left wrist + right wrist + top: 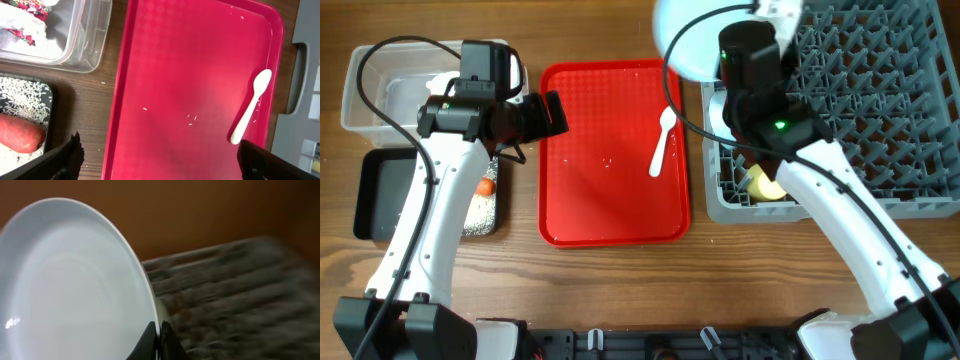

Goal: Sort waste into correct bins and load items into the dishwasher rack
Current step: 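Lift the light-blue plate with the right gripper and stand it in the rack, then grasp the white spoon with the right gripper and place it in the rack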

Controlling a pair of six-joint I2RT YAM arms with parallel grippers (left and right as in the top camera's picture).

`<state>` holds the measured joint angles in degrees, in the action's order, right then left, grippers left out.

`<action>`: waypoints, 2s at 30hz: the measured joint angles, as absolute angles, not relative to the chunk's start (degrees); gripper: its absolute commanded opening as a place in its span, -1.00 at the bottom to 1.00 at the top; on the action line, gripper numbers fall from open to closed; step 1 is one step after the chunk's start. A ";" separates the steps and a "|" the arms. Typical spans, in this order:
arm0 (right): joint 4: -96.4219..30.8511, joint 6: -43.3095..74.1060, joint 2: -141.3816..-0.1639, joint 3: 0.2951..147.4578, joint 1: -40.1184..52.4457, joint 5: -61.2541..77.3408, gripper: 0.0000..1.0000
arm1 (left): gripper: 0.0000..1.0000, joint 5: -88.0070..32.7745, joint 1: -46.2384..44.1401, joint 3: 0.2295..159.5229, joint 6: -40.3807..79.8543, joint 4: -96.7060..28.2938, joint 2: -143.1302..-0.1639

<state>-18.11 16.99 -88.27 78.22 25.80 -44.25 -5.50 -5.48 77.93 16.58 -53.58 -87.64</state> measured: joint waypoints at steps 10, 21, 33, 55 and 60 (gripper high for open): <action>-14.35 -13.37 -96.55 78.13 16.08 -66.02 -0.92 | 1.00 -5.50 -5.48 77.93 16.58 -53.56 -87.64; -12.80 -19.57 -106.74 78.08 14.68 -61.54 0.99 | 1.00 -5.50 -5.48 77.93 16.58 -53.58 -87.64; -28.64 8.95 -91.42 78.41 33.19 -34.26 1.00 | 1.00 -5.50 -5.48 77.93 16.58 -53.58 -87.64; -26.87 46.87 -117.47 78.04 33.54 -3.62 0.55 | 1.00 -5.50 -5.48 77.93 16.58 -53.58 -87.64; -23.35 47.51 -118.65 78.15 33.54 -4.75 0.22 | 1.00 -5.50 -5.48 77.93 16.58 -53.58 -87.64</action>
<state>-23.35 47.51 -118.65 78.15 33.54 -4.75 -5.50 -5.48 77.93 16.58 -53.58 -87.64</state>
